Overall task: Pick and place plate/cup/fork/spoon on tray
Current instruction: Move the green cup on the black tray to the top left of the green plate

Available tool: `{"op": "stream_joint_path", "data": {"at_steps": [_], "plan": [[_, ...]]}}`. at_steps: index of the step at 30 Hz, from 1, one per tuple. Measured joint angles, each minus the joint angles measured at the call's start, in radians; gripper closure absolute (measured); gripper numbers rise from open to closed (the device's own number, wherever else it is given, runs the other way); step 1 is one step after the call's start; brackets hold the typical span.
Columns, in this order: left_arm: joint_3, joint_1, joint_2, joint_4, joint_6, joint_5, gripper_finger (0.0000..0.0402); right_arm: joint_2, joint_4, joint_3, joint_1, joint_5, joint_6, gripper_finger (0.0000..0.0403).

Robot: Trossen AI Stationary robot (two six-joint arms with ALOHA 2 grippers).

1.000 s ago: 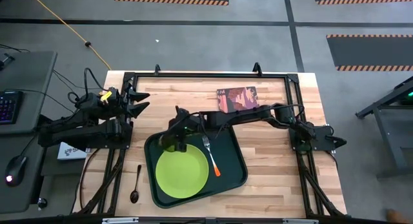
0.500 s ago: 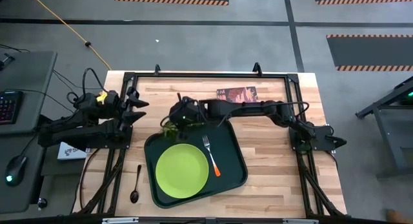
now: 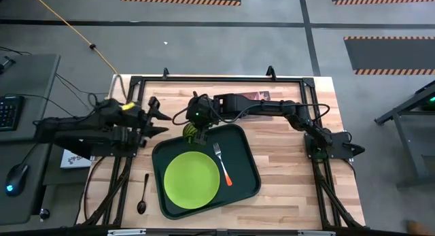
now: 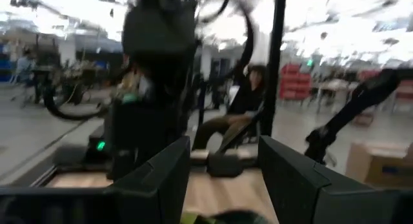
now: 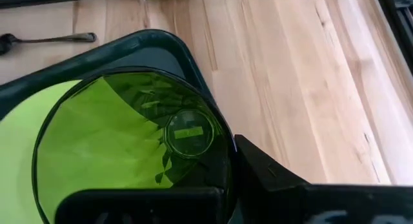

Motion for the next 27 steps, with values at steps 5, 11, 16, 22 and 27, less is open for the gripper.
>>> {"op": "stream_joint_path", "data": {"at_steps": [5, 11, 16, 22, 27], "plan": [[0.005, -0.042, 0.099, 0.001, 0.084, -0.026, 0.0229, 0.000, -0.001, -0.002, 0.000, 0.011, -0.006, 0.0402], [0.093, -0.108, 0.223, -0.192, 0.148, -0.027, 0.0229, 0.000, 0.014, -0.002, -0.001, -0.031, -0.010, 0.0402], [0.143, -0.191, 0.310, -0.265, 0.203, -0.093, 0.0229, 0.001, 0.053, -0.003, 0.013, -0.082, -0.019, 0.0402], [0.229, -0.265, 0.331, -0.426, 0.204, -0.252, 0.0229, 0.001, 0.148, -0.053, 0.028, -0.112, -0.032, 0.0402], [0.249, -0.306, 0.330, -0.556, 0.131, -0.327, 0.0229, 0.002, 0.262, -0.146, 0.019, -0.146, -0.027, 0.0402]]}}
